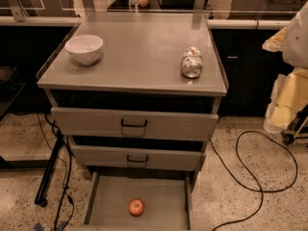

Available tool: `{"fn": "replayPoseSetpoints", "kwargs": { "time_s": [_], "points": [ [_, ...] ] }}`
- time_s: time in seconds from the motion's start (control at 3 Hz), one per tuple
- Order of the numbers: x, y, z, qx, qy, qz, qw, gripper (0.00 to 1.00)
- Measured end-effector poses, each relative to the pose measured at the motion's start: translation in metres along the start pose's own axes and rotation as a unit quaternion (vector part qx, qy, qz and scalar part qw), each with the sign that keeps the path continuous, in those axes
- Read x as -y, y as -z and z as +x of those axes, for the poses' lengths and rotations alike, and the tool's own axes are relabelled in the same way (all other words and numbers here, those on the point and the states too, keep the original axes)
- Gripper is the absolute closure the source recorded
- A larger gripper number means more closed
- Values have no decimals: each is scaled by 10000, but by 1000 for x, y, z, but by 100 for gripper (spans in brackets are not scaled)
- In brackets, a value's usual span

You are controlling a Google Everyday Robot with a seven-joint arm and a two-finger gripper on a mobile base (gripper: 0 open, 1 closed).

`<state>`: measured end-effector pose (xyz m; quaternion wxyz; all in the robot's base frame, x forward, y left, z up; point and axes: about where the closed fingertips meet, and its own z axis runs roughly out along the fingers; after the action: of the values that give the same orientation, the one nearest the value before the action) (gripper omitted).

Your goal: Pick apple from bottom drawer and place on counter

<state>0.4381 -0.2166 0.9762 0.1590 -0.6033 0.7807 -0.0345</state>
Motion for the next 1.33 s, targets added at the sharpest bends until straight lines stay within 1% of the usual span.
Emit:
{"fn": "replayPoseSetpoints", "kwargs": {
  "time_s": [0.33,0.67,1.0,1.33],
  "points": [
    [0,0,0,0,0,0,10000,0],
    [-5,-3,-2,-54,30,85,9999,0],
    [-23,-15,-18,-28,7,206,9998,0],
    [-61,-59,-39,-93,121,45,9999,0]
  ]
}}
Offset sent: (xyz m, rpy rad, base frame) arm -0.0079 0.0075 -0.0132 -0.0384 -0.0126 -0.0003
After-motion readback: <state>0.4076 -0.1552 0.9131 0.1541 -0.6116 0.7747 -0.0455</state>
